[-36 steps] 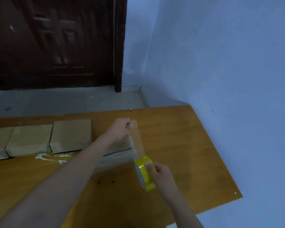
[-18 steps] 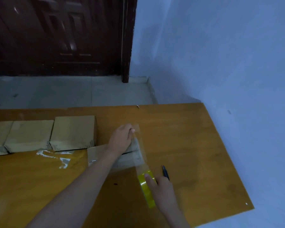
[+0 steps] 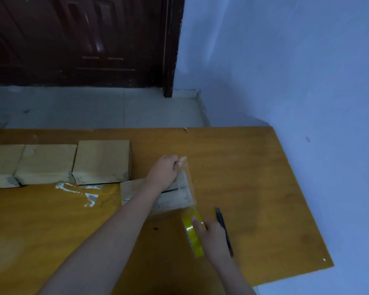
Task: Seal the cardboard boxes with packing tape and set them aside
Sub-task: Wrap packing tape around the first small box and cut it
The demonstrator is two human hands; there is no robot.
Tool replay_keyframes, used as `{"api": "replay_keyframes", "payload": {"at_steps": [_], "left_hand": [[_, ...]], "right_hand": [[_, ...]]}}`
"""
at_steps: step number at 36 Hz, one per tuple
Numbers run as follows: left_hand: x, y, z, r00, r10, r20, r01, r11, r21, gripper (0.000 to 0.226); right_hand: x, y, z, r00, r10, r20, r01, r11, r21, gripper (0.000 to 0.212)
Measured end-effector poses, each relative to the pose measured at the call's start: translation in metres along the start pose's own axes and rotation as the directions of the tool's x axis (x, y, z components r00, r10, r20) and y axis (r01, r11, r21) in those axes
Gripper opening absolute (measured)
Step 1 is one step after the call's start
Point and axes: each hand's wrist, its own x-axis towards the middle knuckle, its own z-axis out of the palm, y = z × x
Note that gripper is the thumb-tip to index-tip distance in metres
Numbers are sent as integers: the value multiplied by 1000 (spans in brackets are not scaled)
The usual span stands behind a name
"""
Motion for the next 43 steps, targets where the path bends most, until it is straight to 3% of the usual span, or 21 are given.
{"api": "replay_keyframes", "payload": {"at_steps": [6, 10, 15, 18, 23, 25, 27, 29, 31, 33, 37, 40, 43], "left_hand": [[6, -2, 0, 992, -94, 86, 98, 994, -48, 21], [18, 1, -10, 952, -168, 257, 180, 983, -24, 17], [33, 14, -22, 828, -278, 486, 215, 960, 182, 31], [38, 19, -27, 758, -345, 554, 235, 936, 262, 33], [33, 9, -26, 645, -441, 624, 438, 883, 171, 25], [26, 6, -24, 662, -456, 594, 480, 867, 130, 26], [22, 3, -19, 772, -417, 481, 414, 903, 117, 21], [17, 2, -13, 914, -321, 249, 319, 946, 46, 27], [8, 3, -12, 982, -189, 3, 188, 976, -109, 27], [-3, 5, -17, 981, -54, -189, 26, 989, -145, 24], [-33, 15, -29, 926, 174, -334, -148, 984, 101, 21], [-64, 21, -16, 901, 289, -324, -198, 938, 286, 19], [-96, 20, 15, 915, 354, -194, -239, 863, 446, 19]], "right_hand": [[16, -4, 9, 1000, 19, 1, -19, 1000, 15, 48], [24, -4, 8, 999, 25, 22, -25, 999, 36, 48], [27, -3, 5, 999, 35, 22, -37, 994, 98, 50], [27, -3, 5, 997, 70, 37, -75, 982, 173, 37], [26, -8, 5, 992, 123, 28, -126, 966, 226, 60], [28, -8, 5, 993, 115, 38, -121, 969, 214, 50], [30, -6, 8, 992, 114, 57, -123, 972, 200, 44], [32, -5, 8, 991, 124, 56, -133, 971, 200, 46], [31, -7, 7, 991, 121, 63, -132, 967, 218, 44], [27, -7, 8, 991, 115, 65, -127, 968, 215, 41], [20, -3, 13, 996, 86, 33, -91, 976, 200, 47], [11, -5, 16, 995, 87, 44, -95, 960, 264, 41], [-8, -10, 9, 991, 70, 117, -116, 889, 443, 31]]}}
